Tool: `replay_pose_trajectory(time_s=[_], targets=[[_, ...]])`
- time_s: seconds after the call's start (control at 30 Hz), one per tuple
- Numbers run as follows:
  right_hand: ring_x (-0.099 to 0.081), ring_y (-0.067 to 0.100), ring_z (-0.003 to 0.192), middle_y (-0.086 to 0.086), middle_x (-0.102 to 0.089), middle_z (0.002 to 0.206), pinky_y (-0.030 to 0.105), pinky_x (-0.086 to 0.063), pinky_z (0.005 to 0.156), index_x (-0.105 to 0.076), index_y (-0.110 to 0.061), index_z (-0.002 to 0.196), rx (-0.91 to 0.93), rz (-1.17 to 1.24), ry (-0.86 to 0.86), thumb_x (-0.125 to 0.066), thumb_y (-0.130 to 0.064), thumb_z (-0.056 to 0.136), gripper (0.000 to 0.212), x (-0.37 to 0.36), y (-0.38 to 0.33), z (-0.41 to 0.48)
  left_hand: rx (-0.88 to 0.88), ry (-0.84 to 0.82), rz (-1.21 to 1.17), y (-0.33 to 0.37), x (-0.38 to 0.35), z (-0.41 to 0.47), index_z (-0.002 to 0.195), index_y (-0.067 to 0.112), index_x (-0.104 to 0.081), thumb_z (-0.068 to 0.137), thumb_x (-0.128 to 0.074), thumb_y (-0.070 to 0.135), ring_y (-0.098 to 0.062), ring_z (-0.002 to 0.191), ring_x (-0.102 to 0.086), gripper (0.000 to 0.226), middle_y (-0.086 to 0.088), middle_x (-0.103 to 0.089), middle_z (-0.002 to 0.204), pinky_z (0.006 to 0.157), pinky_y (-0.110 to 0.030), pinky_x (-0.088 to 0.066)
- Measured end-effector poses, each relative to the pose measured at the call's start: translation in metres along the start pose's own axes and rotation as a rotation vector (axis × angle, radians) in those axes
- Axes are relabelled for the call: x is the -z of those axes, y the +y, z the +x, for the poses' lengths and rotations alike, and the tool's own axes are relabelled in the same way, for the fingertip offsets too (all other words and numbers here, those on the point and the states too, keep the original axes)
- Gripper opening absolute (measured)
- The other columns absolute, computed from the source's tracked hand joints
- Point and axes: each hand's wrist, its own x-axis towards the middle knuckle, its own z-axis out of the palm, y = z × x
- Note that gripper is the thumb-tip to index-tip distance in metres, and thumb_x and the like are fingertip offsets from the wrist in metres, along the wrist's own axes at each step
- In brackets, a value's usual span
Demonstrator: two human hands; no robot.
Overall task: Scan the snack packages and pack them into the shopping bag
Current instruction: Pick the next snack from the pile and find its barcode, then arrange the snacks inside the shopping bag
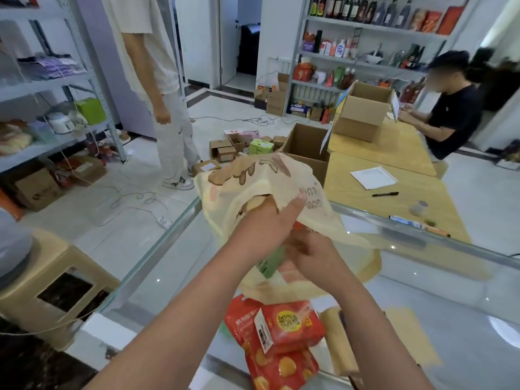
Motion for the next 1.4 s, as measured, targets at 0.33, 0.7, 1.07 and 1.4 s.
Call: replay_pose_trajectory(time_s=[0.33, 0.7, 1.07, 1.4], targets=[[-0.039, 0.015, 0.13, -0.007, -0.042, 0.143, 0.033, -0.036, 0.107, -0.04, -0.032, 0.142, -0.064, -0.449, -0.521, -0.079, -0.048, 0.07, 0.084, -0.009, 0.034, -0.051, 0.043, -0.346, 0.282, -0.041, -0.044, 0.015, 0.097, 0.013, -0.067, 0.097, -0.039, 0.05, -0.022, 0.088, -0.068, 0.046, 0.001, -0.072, 0.091, 0.086, -0.042, -0.054], [-0.057, -0.01, 0.096, -0.022, -0.056, 0.111, 0.006, -0.044, 0.074, -0.057, -0.024, 0.118, -0.061, 0.092, -0.143, -0.086, -0.019, 0.064, 0.062, 0.013, 0.044, -0.072, 0.042, -0.392, -0.118, -0.045, -0.056, 0.019, 0.099, 0.019, -0.068, 0.097, -0.043, 0.051, -0.015, 0.084, -0.066, 0.041, 0.001, -0.072, 0.092, 0.078, -0.028, -0.047], [-0.066, 0.031, 0.094, 0.012, -0.071, 0.097, 0.049, -0.053, 0.081, -0.068, -0.012, 0.103, -0.114, 0.796, 0.465, -0.074, -0.04, 0.06, 0.052, 0.058, 0.067, -0.103, -0.198, -0.738, -0.495, -0.039, -0.101, 0.016, 0.131, 0.023, -0.053, 0.061, -0.083, 0.039, -0.022, 0.113, -0.062, 0.077, -0.005, -0.06, 0.128, 0.093, -0.042, -0.053], [-0.069, 0.024, 0.089, 0.009, -0.073, 0.095, 0.031, -0.056, 0.074, -0.065, -0.011, 0.11, -0.278, 0.96, 0.714, -0.062, -0.03, 0.086, 0.03, 0.076, 0.094, -0.138, -0.367, -0.344, -0.22, 0.008, -0.189, -0.013, 0.106, 0.043, -0.057, 0.047, -0.073, 0.053, 0.003, 0.086, -0.064, 0.062, 0.016, -0.068, 0.097, 0.073, -0.015, -0.052]])
